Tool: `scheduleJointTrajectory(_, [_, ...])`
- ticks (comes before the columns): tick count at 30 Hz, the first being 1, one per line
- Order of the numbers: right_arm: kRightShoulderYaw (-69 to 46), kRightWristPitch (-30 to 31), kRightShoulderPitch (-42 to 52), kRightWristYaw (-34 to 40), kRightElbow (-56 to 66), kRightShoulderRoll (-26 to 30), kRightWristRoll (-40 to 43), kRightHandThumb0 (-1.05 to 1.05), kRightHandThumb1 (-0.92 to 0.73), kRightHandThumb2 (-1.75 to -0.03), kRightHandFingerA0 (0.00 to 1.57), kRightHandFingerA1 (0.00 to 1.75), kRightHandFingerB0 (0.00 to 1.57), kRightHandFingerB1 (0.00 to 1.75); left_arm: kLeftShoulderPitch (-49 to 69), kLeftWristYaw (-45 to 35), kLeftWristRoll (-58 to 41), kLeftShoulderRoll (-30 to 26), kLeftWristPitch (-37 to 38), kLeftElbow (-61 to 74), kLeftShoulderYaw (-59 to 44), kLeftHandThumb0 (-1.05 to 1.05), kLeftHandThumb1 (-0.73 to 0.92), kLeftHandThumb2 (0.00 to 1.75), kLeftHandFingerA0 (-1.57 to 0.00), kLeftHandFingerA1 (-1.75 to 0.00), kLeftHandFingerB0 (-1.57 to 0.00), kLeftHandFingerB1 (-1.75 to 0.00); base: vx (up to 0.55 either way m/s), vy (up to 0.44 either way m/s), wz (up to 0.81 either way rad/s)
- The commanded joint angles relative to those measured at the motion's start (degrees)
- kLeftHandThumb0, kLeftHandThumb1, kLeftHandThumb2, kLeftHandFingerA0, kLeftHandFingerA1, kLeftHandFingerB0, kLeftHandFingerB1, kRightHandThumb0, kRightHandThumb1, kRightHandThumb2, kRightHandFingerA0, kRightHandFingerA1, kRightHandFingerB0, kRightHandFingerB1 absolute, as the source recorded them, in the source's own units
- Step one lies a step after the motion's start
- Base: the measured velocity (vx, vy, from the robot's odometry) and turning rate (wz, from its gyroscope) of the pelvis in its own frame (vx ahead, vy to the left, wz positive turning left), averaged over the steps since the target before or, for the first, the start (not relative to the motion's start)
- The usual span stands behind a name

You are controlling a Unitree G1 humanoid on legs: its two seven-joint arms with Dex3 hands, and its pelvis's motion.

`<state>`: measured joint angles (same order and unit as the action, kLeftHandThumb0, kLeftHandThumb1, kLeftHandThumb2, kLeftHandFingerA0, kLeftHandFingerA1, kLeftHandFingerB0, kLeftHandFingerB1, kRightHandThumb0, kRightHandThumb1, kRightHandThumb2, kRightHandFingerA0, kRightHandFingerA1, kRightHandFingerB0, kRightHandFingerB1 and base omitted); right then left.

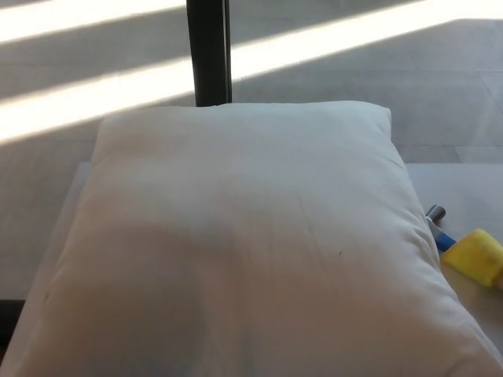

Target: A hammer is kept on the right hand side and a pillow is kept on the left hand side on the desk infront of the robot and the robot uses its right hand to pick up the hammer and makes a downward swinging motion to hit the pillow

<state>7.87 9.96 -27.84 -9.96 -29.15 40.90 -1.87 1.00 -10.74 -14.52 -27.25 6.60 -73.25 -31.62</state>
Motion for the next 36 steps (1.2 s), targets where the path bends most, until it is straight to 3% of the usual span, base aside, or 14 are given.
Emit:
scheduleJointTrajectory(1, [6.00, -4.85, -4.36, 0.06, -8.14, -0.58, -9.89, -0.82, -0.58, -0.94, 0.04, 0.39, 0.20, 0.44, -0.17, 0.07, 0.12, -1.48, 1.31, -0.65, 0.33, -0.58, 0.75, 0.62, -0.80, -0.60, -0.63, -0.53, 0.00, 0.000, 0.00])
scheduleJointTrajectory(11, [11.29, -7.51, -9.27, 0.61, -13.21, -4.86, -13.84, -0.85, -0.59, -0.94, 0.08, 0.33, 0.19, 0.43, 0.21, 0.84, 0.25, -1.19, 1.70, -0.04, 1.06, -0.57, 0.76, 0.63, -0.79, -0.62, -0.62, -0.54, 0.00, 0.000, 0.00])
scheduleJointTrajectory(12, [11.53, -7.40, -9.40, 0.32, -12.87, -4.99, -14.32, -0.76, -0.72, -0.63, 0.05, 0.33, 0.25, 0.29, 0.29, 0.55, 0.65, -1.20, 1.94, 0.04, 1.56, -0.57, 0.77, 0.63, -0.78, -0.61, -0.60, -0.53, 0.00, 0.000, 0.00])
scheduleJointTrajectory(13, [12.14, -8.11, -9.28, 0.55, -12.57, -5.01, -15.24, -0.88, -0.61, -0.95, 0.05, 0.35, 0.19, 0.43, 0.18, 0.90, 0.11, -1.10, 1.59, 0.07, 1.15, -0.58, 0.75, 0.63, -0.80, -0.62, -0.63, -0.54, 0.00, 0.000, 0.00])
scheduleJointTrajectory(15, [12.50, -9.73, -8.90, 1.28, -12.72, -5.12, -16.13, -0.80, -0.58, -0.95, 0.04, 0.42, 0.20, 0.45, 0.34, 0.94, 0.49, -1.17, 1.99, -0.03, 1.58, -0.58, 0.77, 0.63, -0.81, -0.61, -0.63, -0.53, 0.00, 0.000, 0.00])
scheduleJointTrajectory(19, [12.85, -13.08, -8.38, 2.17, -15.18, -4.98, -17.66, -0.85, -0.62, -0.97, 0.03, 0.41, 0.20, 0.44, 0.31, -0.23, 0.26, -1.35, 2.85, -0.68, 1.60, -0.56, 0.78, 0.63, -0.76, -0.62, -0.58, -0.53, 0.00, 0.000, 0.00])
scheduleJointTrajectory(20, [13.58, -13.16, -8.18, 2.20, -16.87, -4.95, -18.59, -0.81, -0.78, -0.64, 0.07, 0.39, 0.25, 0.29, 0.07, 0.26, 0.10, -1.44, 2.00, -0.31, 1.59, -0.60, 0.77, 0.63, -0.76, -0.62, -0.60, -0.53, 0.00, 0.000, 0.00])
scheduleJointTrajectory(31, [17.37, -12.91, -7.21, 4.25, -23.45, -6.01, -24.70, -0.80, -0.81, -0.65, 0.09, 0.47, 0.25, 0.29, -0.53, 0.69, -0.33, -1.56, 1.49, -0.66, 1.39, -0.57, 0.77, 0.63, -0.80, -0.62, -0.61, -0.53, 0.00, 0.000, 0.00])
scheduleJointTrajectory(32, [18.12, -13.02, -6.97, 5.00, -24.36, -6.99, -25.31, -0.84, -0.82, -0.65, 0.09, 0.47, 0.26, 0.29, -0.44, 0.91, -0.07, -1.51, 1.72, -0.35, 1.65, -0.57, 0.77, 0.63, -0.81, -0.62, -0.62, -0.54, 0.00, 0.000, 0.00])
scheduleJointTrajectory(33, [18.41, -12.53, -6.38, 5.26, -24.39, -7.39, -25.63, -0.82, -0.65, -1.01, 0.03, 0.49, 0.17, 0.44, -0.68, 0.88, 0.19, -1.74, 1.53, -0.13, 1.94, -0.57, 0.77, 0.63, -0.80, -0.62, -0.62, -0.53, 0.00, 0.000, 0.00])
scheduleJointTrajectory(36, [19.16, -12.12, -5.97, 6.68, -25.13, -9.03, -26.75, -0.83, -0.63, -0.98, 0.08, 0.52, 0.18, 0.43, -0.90, 0.55, 0.13, -1.72, 1.77, -0.76, 1.90, -0.57, 0.77, 0.63, -0.79, -0.61, -0.62, -0.53, 0.00, 0.000, 0.00])
